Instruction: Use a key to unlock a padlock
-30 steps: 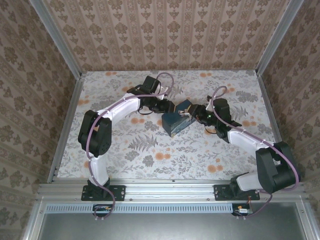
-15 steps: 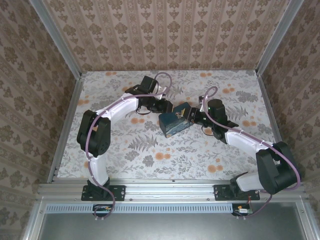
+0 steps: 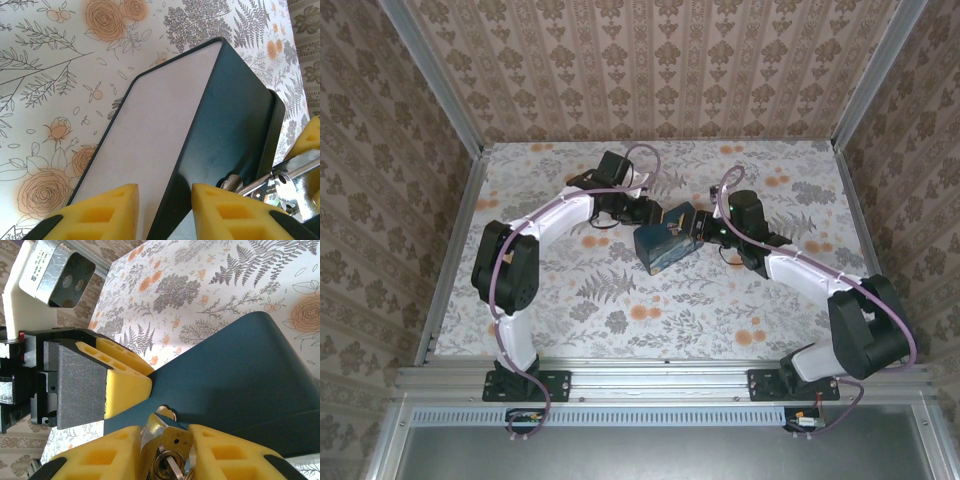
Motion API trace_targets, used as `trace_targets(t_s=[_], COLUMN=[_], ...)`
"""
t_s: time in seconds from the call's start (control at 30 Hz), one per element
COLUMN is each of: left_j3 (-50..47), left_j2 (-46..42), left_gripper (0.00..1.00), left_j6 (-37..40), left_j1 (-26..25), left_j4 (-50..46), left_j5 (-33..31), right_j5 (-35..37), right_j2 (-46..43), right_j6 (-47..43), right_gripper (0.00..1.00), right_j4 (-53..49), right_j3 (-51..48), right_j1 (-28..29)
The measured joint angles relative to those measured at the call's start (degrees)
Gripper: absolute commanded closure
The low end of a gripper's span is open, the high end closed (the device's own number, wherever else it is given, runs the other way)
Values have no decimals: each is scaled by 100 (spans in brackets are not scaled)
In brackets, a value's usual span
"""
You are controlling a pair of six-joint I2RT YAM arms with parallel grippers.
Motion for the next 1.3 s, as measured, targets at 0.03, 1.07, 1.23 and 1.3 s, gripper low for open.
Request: trace_targets(t_s=[0.03,1.07,1.23,1.3], left_j3=[-15,-212,-210,-214], left_j2=[-11,-55,-59,-92], left_gripper=[68,67,63,62], left_j6=[0,-306,-304,-302], left_j1=[2,208,365,428], left_j4=[13,50,-122,-195], left_j5=[-4,435,428,426], right_j5=[2,-695,-334,-238], right_j2=[7,-973,-966,-944], right_j6=[-33,-4660,-5014,-5016], right_gripper=[78,98,97,96], right_j4=[-50,-1609,-1563,-1508], right_j3=[28,186,184,184], right_j1=[9,1014,1058,1060])
